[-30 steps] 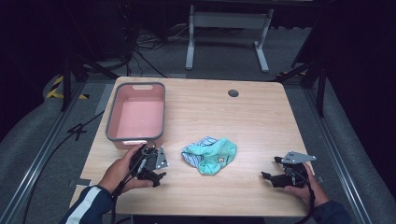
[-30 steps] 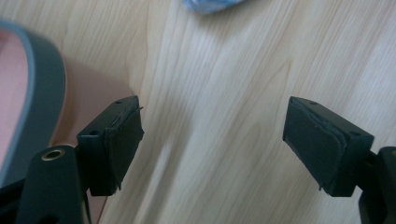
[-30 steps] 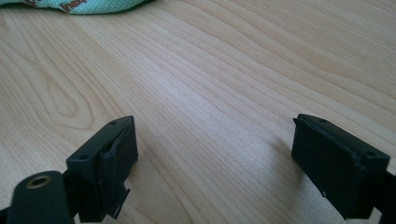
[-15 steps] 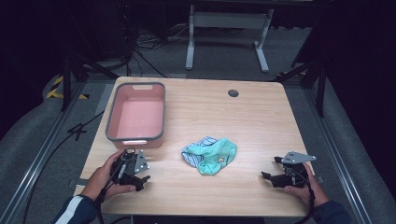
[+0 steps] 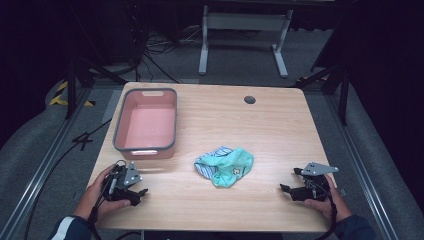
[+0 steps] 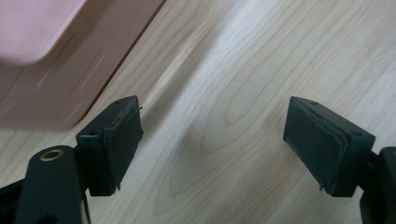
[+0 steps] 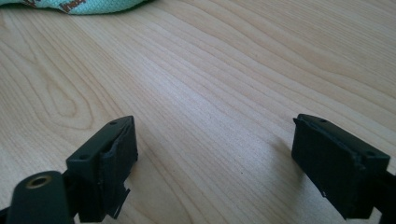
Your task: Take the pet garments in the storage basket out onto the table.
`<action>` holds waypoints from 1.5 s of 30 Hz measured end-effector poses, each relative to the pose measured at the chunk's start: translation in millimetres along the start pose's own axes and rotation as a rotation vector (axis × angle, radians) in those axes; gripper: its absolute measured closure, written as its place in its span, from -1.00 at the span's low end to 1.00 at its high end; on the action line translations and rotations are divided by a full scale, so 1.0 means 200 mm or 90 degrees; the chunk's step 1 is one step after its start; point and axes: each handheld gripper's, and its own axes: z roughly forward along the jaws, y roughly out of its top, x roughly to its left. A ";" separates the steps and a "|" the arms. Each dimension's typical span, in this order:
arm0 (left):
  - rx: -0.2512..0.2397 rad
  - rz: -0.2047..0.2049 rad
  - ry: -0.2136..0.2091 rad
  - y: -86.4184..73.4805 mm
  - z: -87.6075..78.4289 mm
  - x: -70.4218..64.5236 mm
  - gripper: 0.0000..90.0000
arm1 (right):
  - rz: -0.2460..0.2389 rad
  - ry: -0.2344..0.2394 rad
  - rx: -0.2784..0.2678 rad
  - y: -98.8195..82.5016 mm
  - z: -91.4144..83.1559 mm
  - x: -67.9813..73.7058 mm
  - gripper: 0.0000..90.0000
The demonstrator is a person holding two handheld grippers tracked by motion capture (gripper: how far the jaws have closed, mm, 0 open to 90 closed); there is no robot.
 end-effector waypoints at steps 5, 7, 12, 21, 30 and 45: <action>-0.034 -0.062 -0.020 -0.10 0.01 0.03 -0.56 | 0.000 0.000 0.000 0.00 0.00 0.00 -0.67; -0.045 -0.076 -0.027 -0.13 0.01 0.05 -0.57 | 0.000 0.000 0.000 0.00 0.00 0.00 -0.67; -0.081 -0.151 -0.041 -0.22 0.01 0.09 -0.63 | 0.000 0.000 0.000 0.00 0.00 0.00 -0.67; -0.121 -0.197 -0.040 -0.28 0.03 0.10 -0.68 | -0.001 0.001 0.000 0.00 0.00 0.00 -0.67; -0.121 -0.195 -0.040 -0.28 0.03 0.10 -0.69 | -0.003 0.001 -0.002 0.00 0.00 0.00 -0.66; -0.115 -0.197 -0.037 -0.27 0.02 0.10 -0.70 | -0.002 -0.001 -0.001 0.00 0.00 0.00 -0.66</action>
